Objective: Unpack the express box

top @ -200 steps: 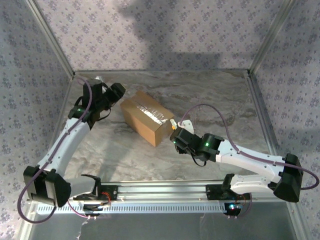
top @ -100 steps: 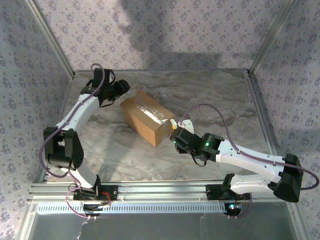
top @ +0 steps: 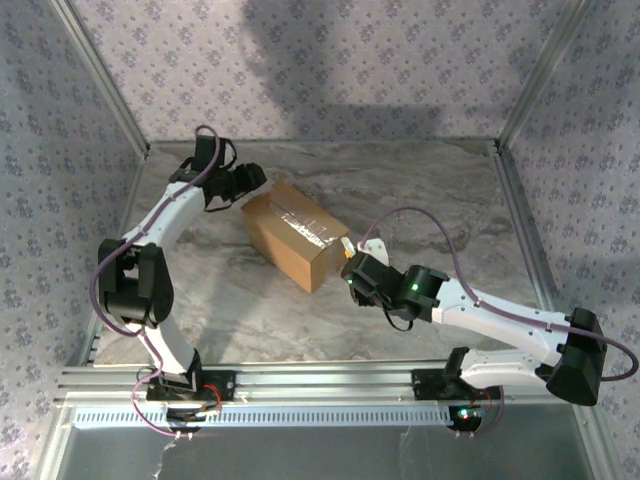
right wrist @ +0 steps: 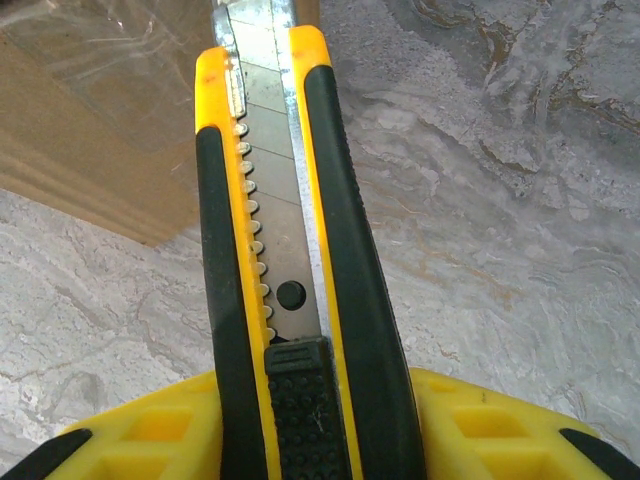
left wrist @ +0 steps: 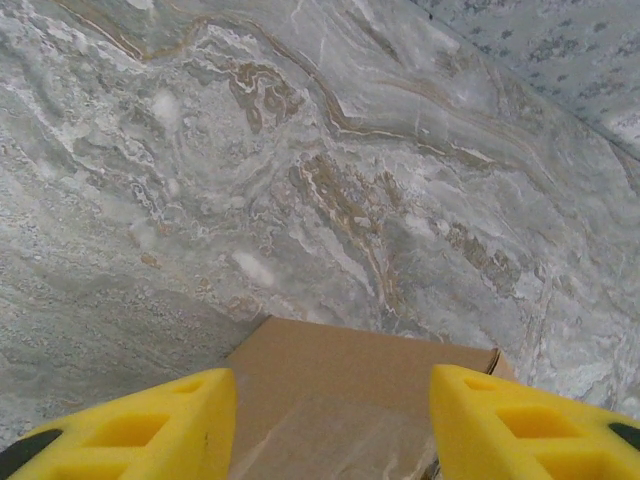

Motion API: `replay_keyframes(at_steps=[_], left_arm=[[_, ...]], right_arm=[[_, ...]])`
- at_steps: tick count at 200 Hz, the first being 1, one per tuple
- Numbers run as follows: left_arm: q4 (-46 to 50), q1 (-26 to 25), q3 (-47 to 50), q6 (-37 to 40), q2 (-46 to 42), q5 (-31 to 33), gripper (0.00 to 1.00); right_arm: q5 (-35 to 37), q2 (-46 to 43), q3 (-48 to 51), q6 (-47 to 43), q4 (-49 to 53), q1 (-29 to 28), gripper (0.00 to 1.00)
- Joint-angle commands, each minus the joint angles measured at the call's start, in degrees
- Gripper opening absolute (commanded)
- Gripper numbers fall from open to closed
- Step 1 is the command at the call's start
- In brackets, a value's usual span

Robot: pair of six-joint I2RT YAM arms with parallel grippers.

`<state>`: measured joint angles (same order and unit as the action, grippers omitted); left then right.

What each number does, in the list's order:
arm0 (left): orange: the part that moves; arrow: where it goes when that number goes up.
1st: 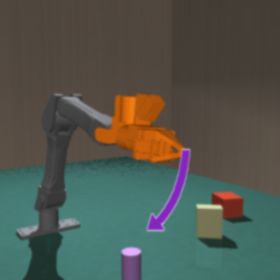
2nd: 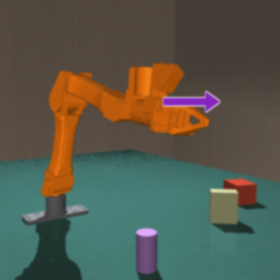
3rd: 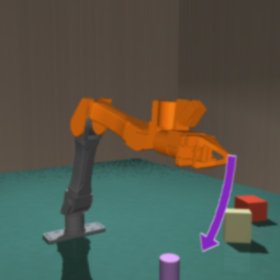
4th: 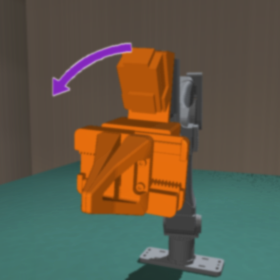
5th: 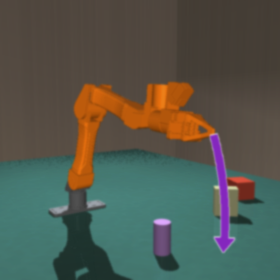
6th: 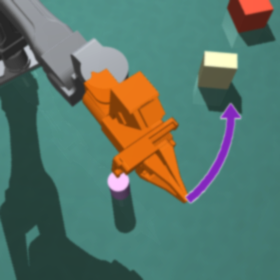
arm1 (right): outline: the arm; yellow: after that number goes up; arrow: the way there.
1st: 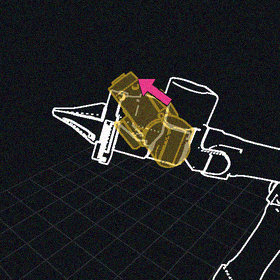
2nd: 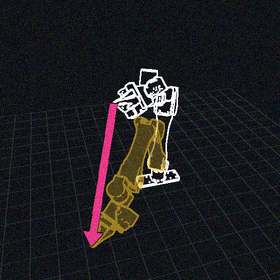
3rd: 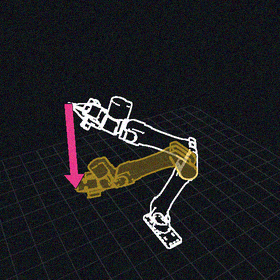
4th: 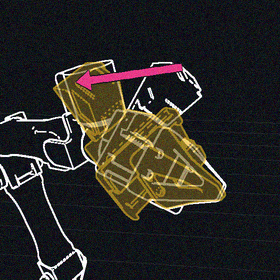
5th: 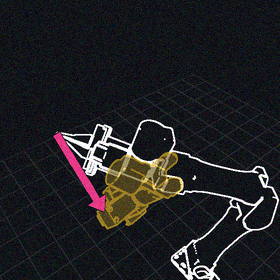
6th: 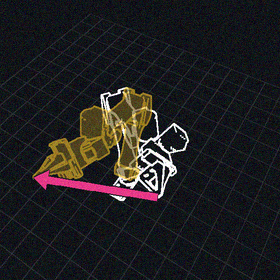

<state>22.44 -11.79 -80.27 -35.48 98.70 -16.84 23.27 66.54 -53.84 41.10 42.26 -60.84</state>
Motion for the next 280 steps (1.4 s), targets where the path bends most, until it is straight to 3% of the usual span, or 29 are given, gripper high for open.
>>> replay_keyframes(at_steps=[1,280], left_arm=[[-2.7,-0.5,1.5,1.6,0.3,-2.4,0.54],[-14.2,-0.5,5.1,6.8,6.9,-13.7,0.53]], right_arm=[[-0.5,0.2,-2.1,-0.8,-0.6,0.5,0.0],[-8.3,0.4,-5.3,-8.7,0.6,5.3,0.0]])
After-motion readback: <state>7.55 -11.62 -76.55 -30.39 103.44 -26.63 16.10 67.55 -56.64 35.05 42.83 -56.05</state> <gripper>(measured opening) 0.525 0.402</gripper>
